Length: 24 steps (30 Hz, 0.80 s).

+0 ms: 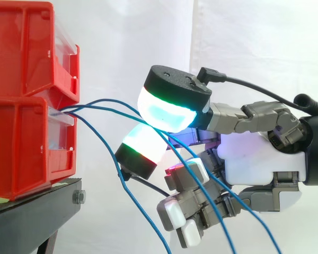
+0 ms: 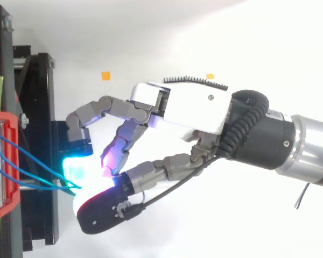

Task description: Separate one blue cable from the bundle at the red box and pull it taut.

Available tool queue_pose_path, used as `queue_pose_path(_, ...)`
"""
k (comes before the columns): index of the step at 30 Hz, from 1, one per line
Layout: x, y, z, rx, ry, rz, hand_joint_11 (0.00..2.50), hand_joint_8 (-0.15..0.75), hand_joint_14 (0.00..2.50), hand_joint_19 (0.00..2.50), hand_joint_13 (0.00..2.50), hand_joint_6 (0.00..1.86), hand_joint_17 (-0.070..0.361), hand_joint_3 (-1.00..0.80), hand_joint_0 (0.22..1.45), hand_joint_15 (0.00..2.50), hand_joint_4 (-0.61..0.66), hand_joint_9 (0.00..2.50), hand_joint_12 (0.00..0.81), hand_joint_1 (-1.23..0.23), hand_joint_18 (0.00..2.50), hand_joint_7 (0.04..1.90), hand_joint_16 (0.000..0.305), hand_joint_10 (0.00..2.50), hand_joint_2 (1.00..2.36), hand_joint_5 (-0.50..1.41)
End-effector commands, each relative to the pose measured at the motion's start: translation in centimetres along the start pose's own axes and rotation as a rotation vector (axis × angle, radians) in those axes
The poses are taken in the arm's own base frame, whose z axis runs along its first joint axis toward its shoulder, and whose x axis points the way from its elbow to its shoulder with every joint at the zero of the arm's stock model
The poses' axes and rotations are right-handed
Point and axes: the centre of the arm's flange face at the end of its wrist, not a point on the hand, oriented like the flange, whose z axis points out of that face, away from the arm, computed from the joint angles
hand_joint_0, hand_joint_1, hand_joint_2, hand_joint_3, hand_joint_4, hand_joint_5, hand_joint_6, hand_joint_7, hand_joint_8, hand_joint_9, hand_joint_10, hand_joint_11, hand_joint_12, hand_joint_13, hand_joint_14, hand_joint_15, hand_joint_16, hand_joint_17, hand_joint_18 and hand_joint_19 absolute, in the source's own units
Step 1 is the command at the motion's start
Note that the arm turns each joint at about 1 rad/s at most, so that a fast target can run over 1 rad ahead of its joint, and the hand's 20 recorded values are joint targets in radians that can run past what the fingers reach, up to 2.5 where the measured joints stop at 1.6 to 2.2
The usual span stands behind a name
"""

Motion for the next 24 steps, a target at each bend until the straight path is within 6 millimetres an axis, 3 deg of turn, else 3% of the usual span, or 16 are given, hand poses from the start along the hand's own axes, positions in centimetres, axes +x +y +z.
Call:
queue_pose_path(1,0.01,0.01,0.01,-0.001,0.000,0.002,1.04,0.317,0.03,0.84,1.06,0.78,0.130,-0.21,0.57,0.79,0.05,1.27,0.418,-0.68,0.82,1.28,0.058,0.03,1.02,-0.13)
queue_pose_path(5,0.00,0.04,0.04,-0.004,-0.002,0.003,0.99,0.316,0.03,0.86,1.08,0.70,0.130,-0.19,0.59,0.79,0.06,1.29,0.423,-0.51,0.84,1.31,0.058,0.03,1.02,-0.10)
queue_pose_path(8,0.12,0.05,0.01,-0.004,0.000,0.003,1.01,0.318,0.03,0.88,1.08,0.69,0.129,-0.20,0.60,0.79,0.07,1.29,0.419,-0.47,0.84,1.34,0.057,0.04,1.02,-0.10)
queue_pose_path(12,0.12,0.05,0.01,-0.004,0.000,0.001,1.04,0.321,0.03,0.86,1.08,0.69,0.129,-0.21,0.61,0.79,0.09,1.30,0.425,-0.46,0.84,1.42,0.058,0.04,1.02,-0.10)
queue_pose_path(20,0.11,-0.03,-0.02,-0.002,0.000,0.002,1.06,0.327,0.03,0.85,1.11,0.74,0.132,-0.48,0.56,0.79,0.09,1.32,0.432,-0.47,0.87,1.29,0.059,0.03,1.00,-0.11)
queue_pose_path(24,0.11,-0.03,-0.02,-0.002,0.000,0.002,1.04,0.338,0.03,0.85,1.11,0.75,0.135,-0.50,0.54,0.79,0.09,1.33,0.436,-0.50,0.88,1.29,0.060,0.03,1.00,-0.11)
